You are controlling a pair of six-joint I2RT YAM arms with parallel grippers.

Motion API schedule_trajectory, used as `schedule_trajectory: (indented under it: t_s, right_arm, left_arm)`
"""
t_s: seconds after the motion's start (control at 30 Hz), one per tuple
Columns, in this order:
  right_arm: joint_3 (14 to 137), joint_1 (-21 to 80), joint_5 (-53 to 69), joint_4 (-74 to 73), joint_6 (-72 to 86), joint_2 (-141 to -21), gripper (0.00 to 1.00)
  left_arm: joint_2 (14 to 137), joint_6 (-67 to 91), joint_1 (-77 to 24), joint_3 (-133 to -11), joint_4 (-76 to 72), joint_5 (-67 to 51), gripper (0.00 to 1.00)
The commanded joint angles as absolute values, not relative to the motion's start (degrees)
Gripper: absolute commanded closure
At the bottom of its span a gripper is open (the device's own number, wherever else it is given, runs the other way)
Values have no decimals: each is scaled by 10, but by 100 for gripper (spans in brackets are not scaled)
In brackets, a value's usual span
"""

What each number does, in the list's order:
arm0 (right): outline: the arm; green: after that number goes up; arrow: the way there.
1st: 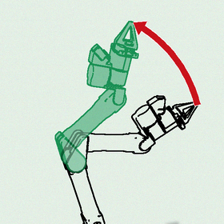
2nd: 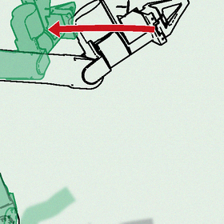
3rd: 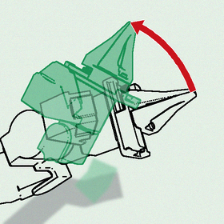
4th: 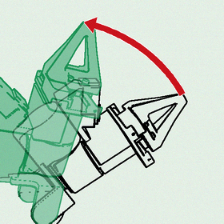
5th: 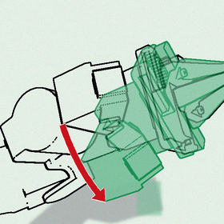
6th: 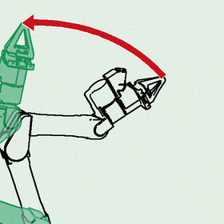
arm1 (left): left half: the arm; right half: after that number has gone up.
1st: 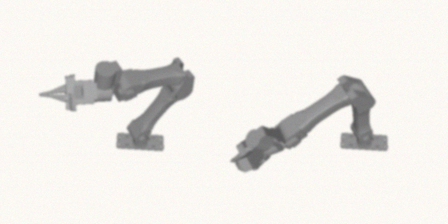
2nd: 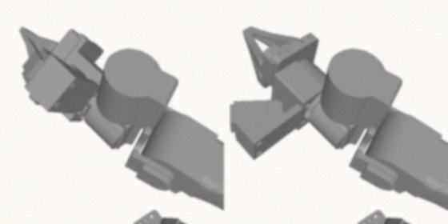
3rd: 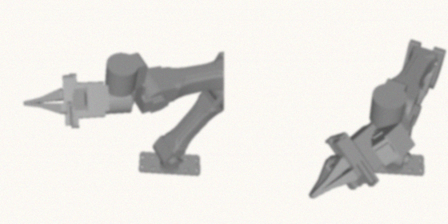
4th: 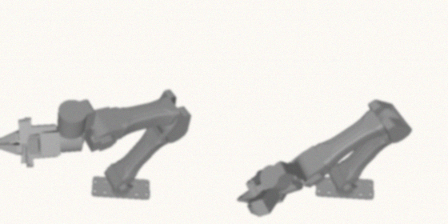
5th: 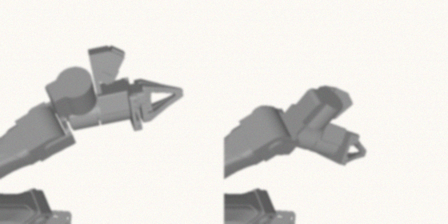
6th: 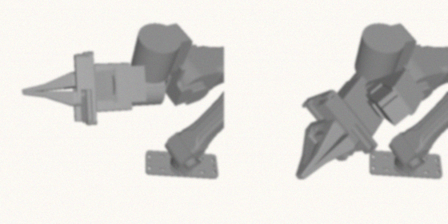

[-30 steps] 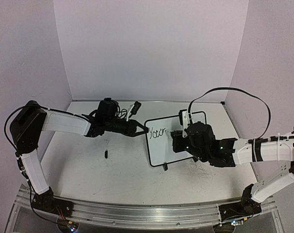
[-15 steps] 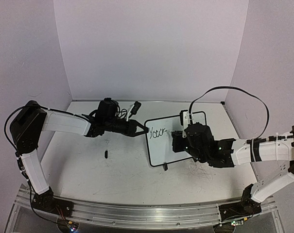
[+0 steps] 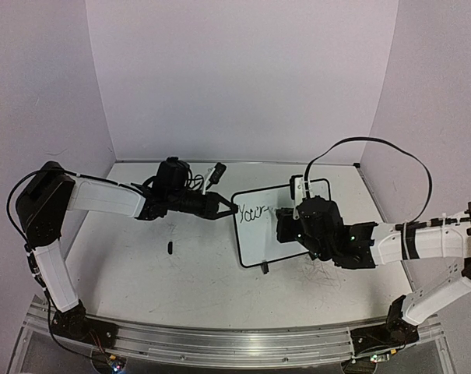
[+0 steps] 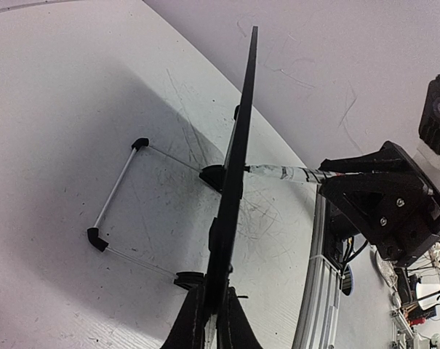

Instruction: Write a sentence on the whiteboard

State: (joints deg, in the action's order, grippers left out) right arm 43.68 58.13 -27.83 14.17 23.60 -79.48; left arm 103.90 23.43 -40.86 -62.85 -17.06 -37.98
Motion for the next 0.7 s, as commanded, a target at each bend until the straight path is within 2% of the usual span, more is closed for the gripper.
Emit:
schedule_trajectory:
  t_s: [0.0,0.67]
  right_arm:
    - [452,577,-281,168,225,-796,100]
    - [441,577,-246,155,233,-809,100]
  left_arm:
    - [1028,229,-402,-628,-169,-379,100]
    - [1026,229,-402,-628,-169,-380,100]
